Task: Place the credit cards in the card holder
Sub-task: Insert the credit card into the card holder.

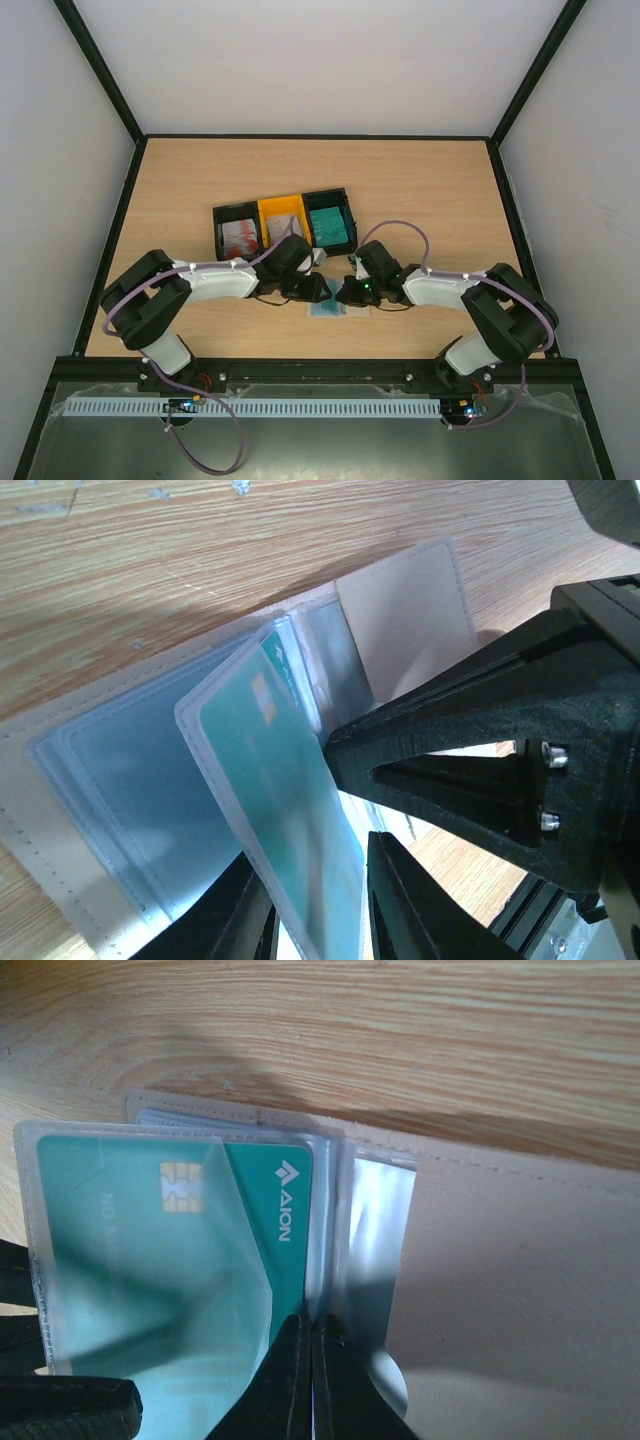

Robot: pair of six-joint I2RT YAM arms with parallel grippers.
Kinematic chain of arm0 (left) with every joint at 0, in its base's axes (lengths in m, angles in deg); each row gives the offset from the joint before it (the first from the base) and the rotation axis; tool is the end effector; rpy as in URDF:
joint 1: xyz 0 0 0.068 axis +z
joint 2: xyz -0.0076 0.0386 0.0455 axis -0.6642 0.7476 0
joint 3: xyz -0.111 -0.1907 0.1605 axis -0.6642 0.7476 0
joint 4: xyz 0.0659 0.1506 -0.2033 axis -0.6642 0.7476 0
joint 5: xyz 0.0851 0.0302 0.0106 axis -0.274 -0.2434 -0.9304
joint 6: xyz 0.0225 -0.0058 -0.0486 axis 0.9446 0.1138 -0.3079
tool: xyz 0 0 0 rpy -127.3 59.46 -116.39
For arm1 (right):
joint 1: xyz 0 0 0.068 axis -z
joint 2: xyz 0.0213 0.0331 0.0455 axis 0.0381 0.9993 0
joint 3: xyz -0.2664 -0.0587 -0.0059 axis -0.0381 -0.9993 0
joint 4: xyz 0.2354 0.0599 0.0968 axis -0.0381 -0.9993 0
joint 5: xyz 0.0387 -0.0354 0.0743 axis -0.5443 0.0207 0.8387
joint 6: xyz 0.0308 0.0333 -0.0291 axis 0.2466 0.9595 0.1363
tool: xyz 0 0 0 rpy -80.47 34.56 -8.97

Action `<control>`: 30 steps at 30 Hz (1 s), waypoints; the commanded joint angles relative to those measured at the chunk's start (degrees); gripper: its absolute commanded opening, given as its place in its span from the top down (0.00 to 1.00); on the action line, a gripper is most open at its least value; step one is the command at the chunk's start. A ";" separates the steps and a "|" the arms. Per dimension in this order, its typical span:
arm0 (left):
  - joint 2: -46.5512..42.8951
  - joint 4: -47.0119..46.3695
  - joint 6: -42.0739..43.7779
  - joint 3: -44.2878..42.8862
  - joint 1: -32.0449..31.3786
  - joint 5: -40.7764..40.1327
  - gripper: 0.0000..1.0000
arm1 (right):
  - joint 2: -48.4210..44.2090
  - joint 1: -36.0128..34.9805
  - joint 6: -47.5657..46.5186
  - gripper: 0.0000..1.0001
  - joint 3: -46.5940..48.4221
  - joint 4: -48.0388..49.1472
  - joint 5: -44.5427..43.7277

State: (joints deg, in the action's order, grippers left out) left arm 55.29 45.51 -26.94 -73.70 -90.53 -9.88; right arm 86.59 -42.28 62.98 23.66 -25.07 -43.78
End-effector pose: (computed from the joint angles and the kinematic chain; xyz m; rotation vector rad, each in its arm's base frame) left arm 0.1926 -0.2420 0.1515 0.4131 2.6597 -1.0992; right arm 0.1796 0.1757 0.1279 -0.2503 2.7879 1.1722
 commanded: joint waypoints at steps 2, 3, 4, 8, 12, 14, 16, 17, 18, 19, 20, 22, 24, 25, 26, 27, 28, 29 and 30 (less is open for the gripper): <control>0.82 -1.87 1.71 -1.38 -0.14 2.71 0.71 | -1.55 -0.51 1.29 0.98 -2.89 -2.30 -7.07; 0.79 -2.10 1.96 -1.64 -0.14 3.24 0.70 | -2.82 -0.51 1.43 0.98 -2.90 -2.61 -7.68; 0.87 -2.21 2.30 -1.84 -0.14 3.83 0.68 | -3.83 -0.48 1.70 0.97 -2.88 -2.96 -8.44; 1.37 -2.63 3.46 -2.54 -0.15 5.41 0.66 | -7.77 -0.51 2.73 0.93 -2.36 -5.36 -13.15; 2.11 -3.50 4.05 -3.40 -0.28 6.78 0.64 | -12.53 -0.49 4.44 0.89 -2.24 -7.65 -19.69; 2.84 -4.12 4.10 -3.89 -0.24 7.79 0.64 | -14.78 -0.51 5.07 0.88 -2.59 -7.92 -21.46; 3.81 -4.28 4.18 -4.72 -0.48 8.37 0.63 | -16.74 -0.50 6.11 0.87 -2.72 -8.89 -24.01; 4.19 -4.28 4.29 -5.09 -0.63 8.48 0.63 | -17.72 -0.44 6.82 0.86 -2.68 -9.60 -25.61; 4.56 -4.35 4.44 -5.48 -0.79 8.64 0.63 | -18.64 -0.50 7.47 0.86 -2.75 -10.28 -27.38; 4.94 -4.30 4.62 -5.99 -0.99 8.82 0.63 | -19.68 -0.51 8.26 0.86 -2.88 -11.09 -29.45; 5.33 -4.28 4.80 -6.50 -1.26 9.00 0.62 | -20.70 -0.46 9.20 0.85 -2.97 -12.08 -31.52; 6.40 -4.37 5.24 -7.70 -1.84 9.54 0.60 | -23.00 -0.43 11.18 0.85 -3.28 -14.07 -36.20; 7.60 -4.20 5.48 -8.77 -2.52 9.59 0.57 | -25.95 -0.39 12.94 0.84 -3.60 -15.95 -40.22; 8.15 -3.93 5.33 -9.31 -2.84 9.21 0.55 | -27.25 -0.35 14.01 0.83 -3.64 -16.95 -41.84; 8.82 -3.66 5.36 -9.88 -3.19 9.09 0.54 | -28.56 -0.41 14.48 0.83 -3.73 -17.87 -43.42; 9.32 -3.44 5.52 -10.44 -3.52 9.10 0.52 | -29.95 -0.42 14.88 0.81 -3.74 -18.60 -44.59; 9.76 -3.22 5.60 -11.00 -3.75 9.00 0.51 | -31.27 -0.38 15.20 0.78 -3.75 -19.24 -45.52; 10.09 -3.00 5.84 -11.61 -3.93 8.83 0.48 | -32.62 -0.37 15.41 0.75 -3.78 -19.72 -46.49; 10.40 -2.60 6.11 -12.07 -4.12 8.40 0.47 | -33.88 -0.37 15.61 0.73 -3.86 -20.09 -46.96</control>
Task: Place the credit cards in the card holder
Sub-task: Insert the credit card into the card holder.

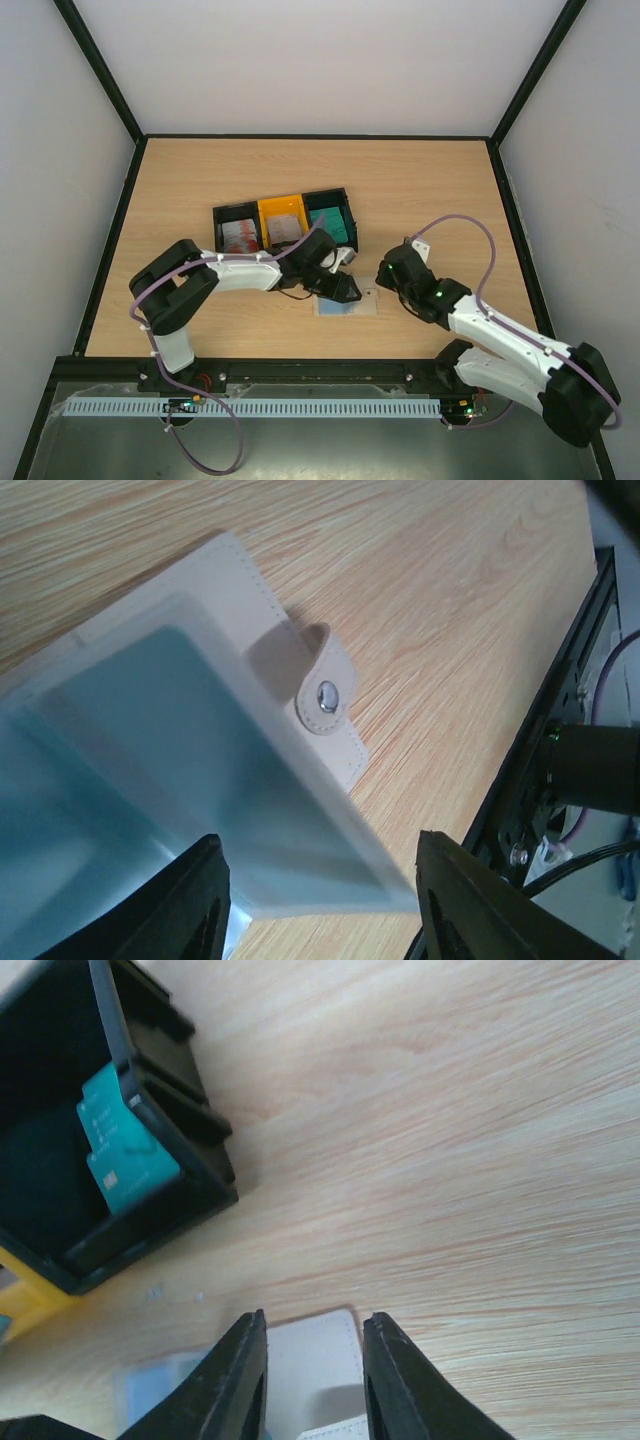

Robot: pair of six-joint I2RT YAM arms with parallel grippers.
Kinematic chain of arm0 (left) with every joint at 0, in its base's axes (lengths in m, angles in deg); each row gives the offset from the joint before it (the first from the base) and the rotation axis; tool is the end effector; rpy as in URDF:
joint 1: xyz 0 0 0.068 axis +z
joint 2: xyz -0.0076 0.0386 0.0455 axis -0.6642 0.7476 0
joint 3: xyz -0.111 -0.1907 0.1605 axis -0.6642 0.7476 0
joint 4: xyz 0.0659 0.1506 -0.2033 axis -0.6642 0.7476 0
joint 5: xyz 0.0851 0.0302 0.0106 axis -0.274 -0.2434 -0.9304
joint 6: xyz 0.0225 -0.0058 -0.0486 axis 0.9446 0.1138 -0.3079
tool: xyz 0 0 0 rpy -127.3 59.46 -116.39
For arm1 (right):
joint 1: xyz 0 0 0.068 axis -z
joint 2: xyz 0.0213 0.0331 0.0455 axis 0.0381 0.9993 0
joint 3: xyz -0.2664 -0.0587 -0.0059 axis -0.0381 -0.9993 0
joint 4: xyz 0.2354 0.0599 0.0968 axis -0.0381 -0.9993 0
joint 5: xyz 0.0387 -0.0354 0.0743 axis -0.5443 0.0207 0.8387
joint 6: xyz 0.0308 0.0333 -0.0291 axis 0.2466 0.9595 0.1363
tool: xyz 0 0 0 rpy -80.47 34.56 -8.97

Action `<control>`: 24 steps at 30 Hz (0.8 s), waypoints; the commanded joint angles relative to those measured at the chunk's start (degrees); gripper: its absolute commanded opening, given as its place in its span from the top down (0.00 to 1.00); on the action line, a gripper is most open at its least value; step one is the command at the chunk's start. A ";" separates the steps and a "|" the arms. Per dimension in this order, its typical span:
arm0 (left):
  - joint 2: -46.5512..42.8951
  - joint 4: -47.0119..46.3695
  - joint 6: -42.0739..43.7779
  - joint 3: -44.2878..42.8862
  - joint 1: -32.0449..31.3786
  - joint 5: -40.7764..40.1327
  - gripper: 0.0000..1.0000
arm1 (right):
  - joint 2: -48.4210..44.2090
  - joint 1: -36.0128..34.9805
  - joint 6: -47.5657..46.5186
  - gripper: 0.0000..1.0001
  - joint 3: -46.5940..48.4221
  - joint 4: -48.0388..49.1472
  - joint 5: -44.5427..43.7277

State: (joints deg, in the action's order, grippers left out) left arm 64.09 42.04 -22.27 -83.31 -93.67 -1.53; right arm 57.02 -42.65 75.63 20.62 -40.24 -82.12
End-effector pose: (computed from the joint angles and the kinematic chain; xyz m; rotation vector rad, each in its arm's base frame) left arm 0.2039 -0.2916 0.1565 0.6877 2.5529 -1.2959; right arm 0.1514 0.1238 0.1959 0.3187 2.4055 0.6583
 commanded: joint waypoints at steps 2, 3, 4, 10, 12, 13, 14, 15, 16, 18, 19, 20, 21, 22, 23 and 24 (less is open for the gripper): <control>2.19 1.97 1.97 -3.60 -1.12 -1.05 0.44 | -6.41 -0.03 3.14 0.70 -0.92 -5.35 -9.24; 2.37 2.73 2.24 -3.94 -1.12 -1.82 0.43 | -7.15 -0.04 3.29 0.68 -0.76 -5.47 -9.48; 2.34 3.63 2.71 -4.63 -1.10 -2.85 0.41 | -7.75 0.03 3.34 0.66 -0.51 -5.63 -9.68; -3.02 8.22 6.23 -6.73 -0.55 -8.73 0.25 | -7.86 -0.01 1.22 0.56 2.48 -6.99 -9.94; -5.43 10.81 8.04 -7.64 0.43 -11.93 0.21 | -7.40 0.00 -0.49 0.54 4.23 -7.12 -9.71; -6.65 12.21 8.89 -8.02 1.11 -13.80 0.18 | -7.19 0.01 -1.30 0.52 5.19 -7.15 -9.59; -8.06 13.54 9.94 -8.43 1.67 -15.76 0.15 | -6.92 0.01 -2.11 0.50 6.13 -6.95 -9.42; -9.62 14.82 10.94 -8.63 2.46 -17.92 0.11 | -6.44 0.05 -3.24 0.48 6.98 -6.52 -8.95; -11.20 15.84 12.02 -8.82 3.16 -19.87 0.03 | -5.87 0.04 -4.21 0.46 7.84 -5.88 -8.31; -14.40 17.31 14.48 -8.92 4.53 -23.13 0.00 | -4.09 0.12 -5.99 0.44 9.46 -4.12 -5.38; -15.63 17.79 15.84 -8.87 5.30 -23.49 0.00 | -3.04 0.13 -6.67 0.43 10.13 -3.21 -3.91; -16.62 18.55 17.21 -8.97 6.31 -23.21 0.00 | -1.72 0.24 -7.36 0.42 10.82 -2.17 -2.07; -17.27 19.51 18.11 -9.39 7.22 -23.13 0.00 | -0.33 0.28 -7.92 0.41 11.58 -1.23 -0.38; -17.72 20.39 18.99 -9.75 8.54 -23.17 0.00 | 1.30 0.34 -8.25 0.40 12.32 -0.51 1.36; -17.99 20.94 19.75 -10.09 9.46 -23.14 0.00 | 2.97 0.43 -8.34 0.39 12.96 0.12 2.78; -18.04 21.45 20.47 -10.49 10.43 -23.09 0.00 | 4.44 0.54 -8.16 0.39 13.54 0.74 3.77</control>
State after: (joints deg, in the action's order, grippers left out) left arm 47.20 58.32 -7.56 -91.95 -86.31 -21.75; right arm 56.80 -42.56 70.02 31.27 -42.82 -83.98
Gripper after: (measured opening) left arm 0.997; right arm 0.604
